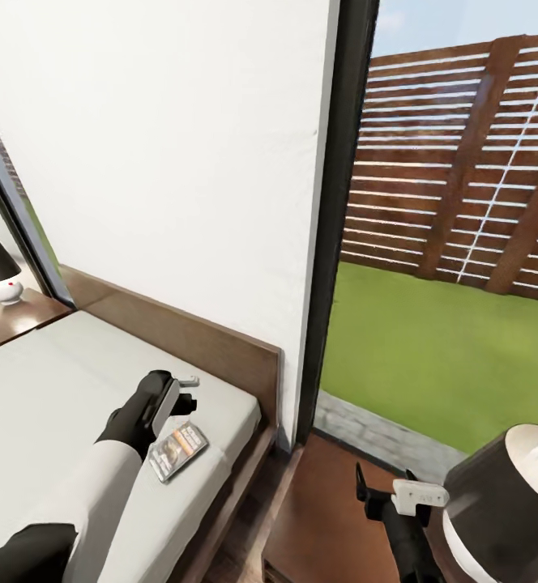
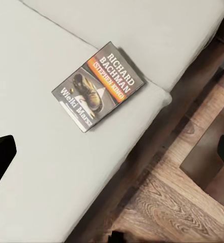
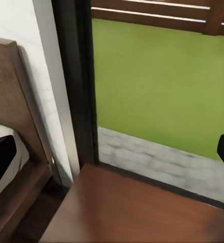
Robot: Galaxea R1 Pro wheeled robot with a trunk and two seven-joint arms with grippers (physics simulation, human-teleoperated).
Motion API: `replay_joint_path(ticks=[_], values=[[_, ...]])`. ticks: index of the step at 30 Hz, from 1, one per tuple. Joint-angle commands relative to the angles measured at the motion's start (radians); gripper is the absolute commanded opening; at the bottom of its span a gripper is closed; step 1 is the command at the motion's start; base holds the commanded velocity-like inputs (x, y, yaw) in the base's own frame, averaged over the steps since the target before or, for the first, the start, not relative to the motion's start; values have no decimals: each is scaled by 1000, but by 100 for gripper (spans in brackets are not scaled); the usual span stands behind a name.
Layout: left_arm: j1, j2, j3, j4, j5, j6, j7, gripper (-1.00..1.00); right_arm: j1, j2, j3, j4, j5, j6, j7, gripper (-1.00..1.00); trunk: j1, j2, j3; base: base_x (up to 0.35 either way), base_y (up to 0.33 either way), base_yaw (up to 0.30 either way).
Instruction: In the bedroom, move the book from the bed onto either nightstand, and place the two sandals side by side next to the bed.
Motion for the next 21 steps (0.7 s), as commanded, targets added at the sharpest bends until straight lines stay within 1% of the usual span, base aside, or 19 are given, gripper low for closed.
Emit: replay_joint_path(ticks=[1,4,7,19,20,21], values=[[-1,0,2,-15,8,19,8,100,0,0,1,0,5,-1,-6,100,1,-1,-3,335,0,0],[-1,2,4,-43,7,37,9,100,0,0,1,0,5,-1,-6,100,1,-1,-8,275,0,0],[0,1,5,-70,7,45,9,100,0,1,1,3,5,-1,-6,100,1,-1,-12,125,0,0],[1,4,8,-87,9,52,11,100,0,0,1,4,5,-1,-6,100,1,-1,-31,28,0,0],[0,6,9,-87,9,53,11,100,0,0,1,4,5,-1,-6,100,1,-1,-33,4,0,0],[0,13,9,-86,9,55,11,100,0,1,1,4,5,-2,-6,100,1,-1,-34,2,0,0]])
